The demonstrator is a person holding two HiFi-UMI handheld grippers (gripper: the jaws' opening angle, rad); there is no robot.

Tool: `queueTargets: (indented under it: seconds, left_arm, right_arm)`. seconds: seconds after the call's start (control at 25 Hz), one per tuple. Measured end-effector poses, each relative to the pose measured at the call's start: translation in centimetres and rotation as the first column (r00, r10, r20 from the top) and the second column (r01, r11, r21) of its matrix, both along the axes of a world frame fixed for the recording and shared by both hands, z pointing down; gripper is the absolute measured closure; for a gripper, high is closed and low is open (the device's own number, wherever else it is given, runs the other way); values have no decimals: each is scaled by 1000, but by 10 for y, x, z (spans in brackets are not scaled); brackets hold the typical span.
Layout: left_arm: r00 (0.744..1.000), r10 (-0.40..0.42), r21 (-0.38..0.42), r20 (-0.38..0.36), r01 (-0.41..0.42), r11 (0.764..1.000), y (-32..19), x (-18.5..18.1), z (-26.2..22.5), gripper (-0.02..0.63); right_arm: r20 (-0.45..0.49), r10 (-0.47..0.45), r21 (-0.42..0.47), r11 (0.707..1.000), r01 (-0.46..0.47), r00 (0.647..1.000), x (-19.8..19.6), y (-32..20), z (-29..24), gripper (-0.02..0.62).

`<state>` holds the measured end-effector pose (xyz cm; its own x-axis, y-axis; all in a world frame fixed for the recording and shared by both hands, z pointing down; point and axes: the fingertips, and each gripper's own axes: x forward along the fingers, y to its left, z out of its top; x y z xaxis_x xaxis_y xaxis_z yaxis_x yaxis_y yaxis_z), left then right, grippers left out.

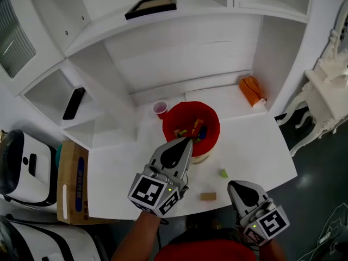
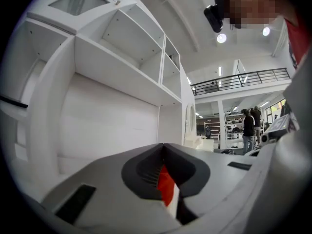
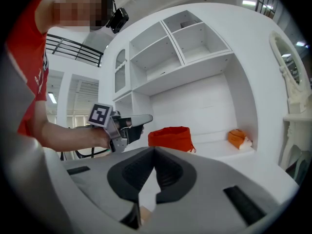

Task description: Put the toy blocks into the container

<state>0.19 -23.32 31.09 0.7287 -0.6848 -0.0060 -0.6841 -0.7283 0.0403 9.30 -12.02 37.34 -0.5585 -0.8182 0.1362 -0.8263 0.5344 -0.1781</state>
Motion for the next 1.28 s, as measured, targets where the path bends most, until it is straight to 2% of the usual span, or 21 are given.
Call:
queueTargets:
  seconds: [0.24, 0.48, 0.64, 0.8, 1.04, 1.16, 1.28]
  left_arm:
    - [998, 62, 2, 9, -62, 998, 62, 10, 22, 591]
    - [996, 83, -132, 13, -81, 988, 103, 12, 62, 592]
    - [994, 110, -174, 24, -104, 979, 116, 15, 71, 592]
    - [995, 95, -186, 19, -90, 978, 113, 12, 74, 592]
    - [997, 68, -190, 25, -62, 980, 104, 7, 77, 592]
    - [998, 56, -196, 26, -50, 979, 100, 4, 79, 592]
    - [999, 44, -199, 29, -38, 979, 97, 1, 80, 592]
  right_arm:
    - [-68, 34, -82, 996, -39, 997, 7, -15, 43, 568]
    - [-167, 1, -234, 971, -41, 986, 12, -33, 106, 475]
    - [-261, -50, -321, 946, -38, 964, 12, -41, 142, 425]
    - [-354, -89, -354, 934, -45, 931, 9, -47, 167, 425]
    - [-420, -125, -408, 911, -64, 899, 10, -52, 189, 430]
    - [-437, -133, -417, 906, -70, 890, 10, -54, 194, 494]
    - [-420, -133, -408, 911, -56, 898, 10, -55, 191, 499]
